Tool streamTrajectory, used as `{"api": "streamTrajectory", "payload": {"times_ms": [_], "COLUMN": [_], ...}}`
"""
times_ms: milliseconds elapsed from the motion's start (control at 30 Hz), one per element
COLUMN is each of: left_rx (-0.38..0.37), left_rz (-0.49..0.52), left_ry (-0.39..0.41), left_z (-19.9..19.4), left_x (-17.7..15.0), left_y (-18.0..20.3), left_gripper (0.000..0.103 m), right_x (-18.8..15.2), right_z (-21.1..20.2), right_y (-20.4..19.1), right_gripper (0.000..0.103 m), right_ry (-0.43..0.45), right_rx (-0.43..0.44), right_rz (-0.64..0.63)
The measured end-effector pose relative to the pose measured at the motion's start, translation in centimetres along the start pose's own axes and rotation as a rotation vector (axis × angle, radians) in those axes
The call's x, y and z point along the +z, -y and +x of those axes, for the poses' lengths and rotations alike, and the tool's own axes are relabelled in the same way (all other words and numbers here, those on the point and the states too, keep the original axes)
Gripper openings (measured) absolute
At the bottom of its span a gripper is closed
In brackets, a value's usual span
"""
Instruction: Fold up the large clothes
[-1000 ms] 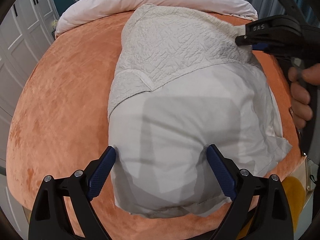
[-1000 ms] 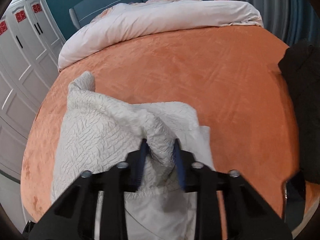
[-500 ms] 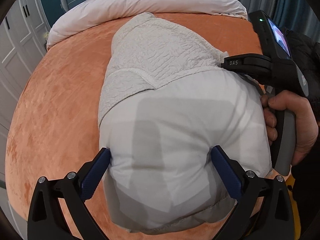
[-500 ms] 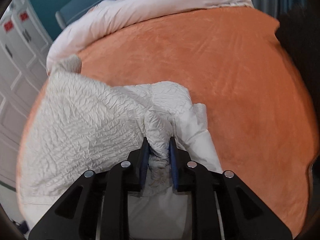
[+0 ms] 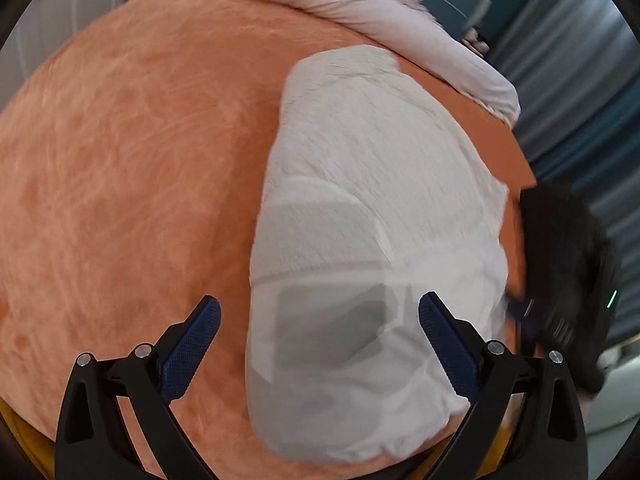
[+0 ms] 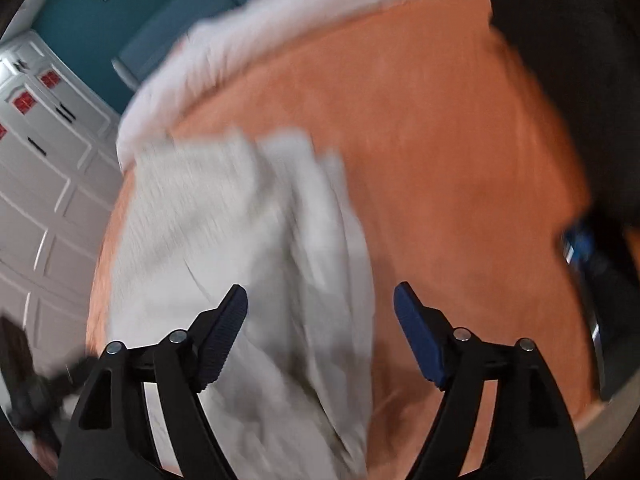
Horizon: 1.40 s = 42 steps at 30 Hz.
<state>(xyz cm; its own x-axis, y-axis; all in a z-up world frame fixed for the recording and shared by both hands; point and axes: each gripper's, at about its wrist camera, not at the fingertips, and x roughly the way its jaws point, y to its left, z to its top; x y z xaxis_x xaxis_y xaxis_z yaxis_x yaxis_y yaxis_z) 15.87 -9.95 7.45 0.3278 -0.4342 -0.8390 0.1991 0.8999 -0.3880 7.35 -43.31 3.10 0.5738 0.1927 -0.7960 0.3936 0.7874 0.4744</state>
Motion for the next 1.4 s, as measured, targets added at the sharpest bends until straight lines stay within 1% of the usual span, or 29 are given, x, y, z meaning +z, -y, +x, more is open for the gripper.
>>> {"api": "streamTrajectory", "payload": {"times_ms": [33,133,167,200,233,367,500,567,633,700,733,767,800,867,900,967,1033,1067,1100,1133,1167,1200,1267,1400], "left_rx": [-0.007,-0.013,-0.015,-0.015,-0.018,0.017,0.062,0.073,0.051,0.018,0.007,0.001,-0.006,-0.043,-0.076,-0.13,-0.14,-0.14,-0.136,-0.122,-0.107,-0.085,-0.058,-0.03], "left_rz": [-0.011,-0.021,-0.021,-0.02,-0.019,-0.013,-0.009,0.0,-0.022,-0.056,-0.074,-0.088,-0.085,-0.077,-0.085,-0.104,-0.113,-0.107,-0.093,-0.061,-0.028,0.019,0.083,0.166], "left_ry": [-0.007,-0.052,-0.069,-0.077,-0.08,-0.068,-0.03,-0.014,-0.017,-0.03,-0.025,-0.006,-0.007,-0.034,-0.047,-0.064,-0.078,-0.083,-0.083,-0.075,-0.068,-0.056,-0.026,0.029], "left_z": [0.3,2.0,2.7,3.4,3.9,4.9,5.4,5.5,5.2,4.6,4.2,3.6,3.8,4.7,5.3,6.1,6.4,6.4,6.1,5.6,5.2,4.6,3.3,0.4], "left_x": [0.3,0.9,1.0,1.1,1.3,1.8,1.7,1.7,1.8,1.8,1.8,1.8,1.8,1.8,1.9,2.2,2.6,2.7,2.8,2.7,2.9,2.8,2.6,2.5], "left_y": [-0.1,0.1,0.2,0.4,0.7,1.5,2.3,2.4,2.0,0.9,0.2,-0.6,-1.0,-1.6,-1.9,-2.1,-1.9,-1.5,-1.0,-0.3,0.4,1.3,2.8,4.9], "left_gripper": [0.097,0.097,0.098,0.098,0.098,0.098,0.098,0.098,0.098,0.098,0.098,0.098,0.098,0.098,0.098,0.098,0.098,0.098,0.097,0.091,0.084,0.082,0.072,0.064], "right_x": [-0.5,-2.1,-2.4,-2.6,-2.7,-2.5,-2.2,-2.2,-2.5,-2.0,-1.2,-1.3,-1.1,-0.6,-0.4,0.1,0.1,-0.2,-0.1,0.1,0.2,0.2,0.2,-0.9], "right_z": [0.5,2.5,2.8,3.1,3.3,4.5,5.4,5.7,5.7,5.9,6.1,6.1,6.4,7.0,7.5,7.9,7.8,7.5,6.9,6.3,6.0,5.3,3.8,1.0], "right_y": [0.3,0.5,0.4,0.2,0.0,0.0,0.9,1.2,1.5,1.2,1.0,1.0,1.1,0.9,1.1,1.2,1.3,1.0,0.8,0.5,0.1,-0.5,-1.9,-4.0], "right_gripper": [0.074,0.076,0.078,0.082,0.084,0.088,0.092,0.094,0.094,0.094,0.094,0.094,0.094,0.094,0.094,0.088,0.07,0.063,0.048,0.035,0.03,0.024,0.021,0.017], "right_ry": [-0.016,-0.087,-0.091,-0.088,-0.086,-0.096,-0.093,-0.089,-0.09,-0.092,-0.094,-0.096,-0.096,-0.097,-0.096,-0.103,-0.117,-0.118,-0.114,-0.109,-0.105,-0.091,-0.056,0.011], "right_rx": [0.017,0.111,0.117,0.113,0.111,0.133,0.17,0.185,0.198,0.203,0.205,0.21,0.213,0.221,0.223,0.241,0.277,0.284,0.293,0.297,0.292,0.283,0.26,0.254], "right_rz": [0.013,0.068,0.071,0.068,0.065,0.09,0.117,0.126,0.122,0.112,0.105,0.096,0.093,0.095,0.101,0.115,0.131,0.127,0.123,0.115,0.102,0.077,0.022,-0.042]}}
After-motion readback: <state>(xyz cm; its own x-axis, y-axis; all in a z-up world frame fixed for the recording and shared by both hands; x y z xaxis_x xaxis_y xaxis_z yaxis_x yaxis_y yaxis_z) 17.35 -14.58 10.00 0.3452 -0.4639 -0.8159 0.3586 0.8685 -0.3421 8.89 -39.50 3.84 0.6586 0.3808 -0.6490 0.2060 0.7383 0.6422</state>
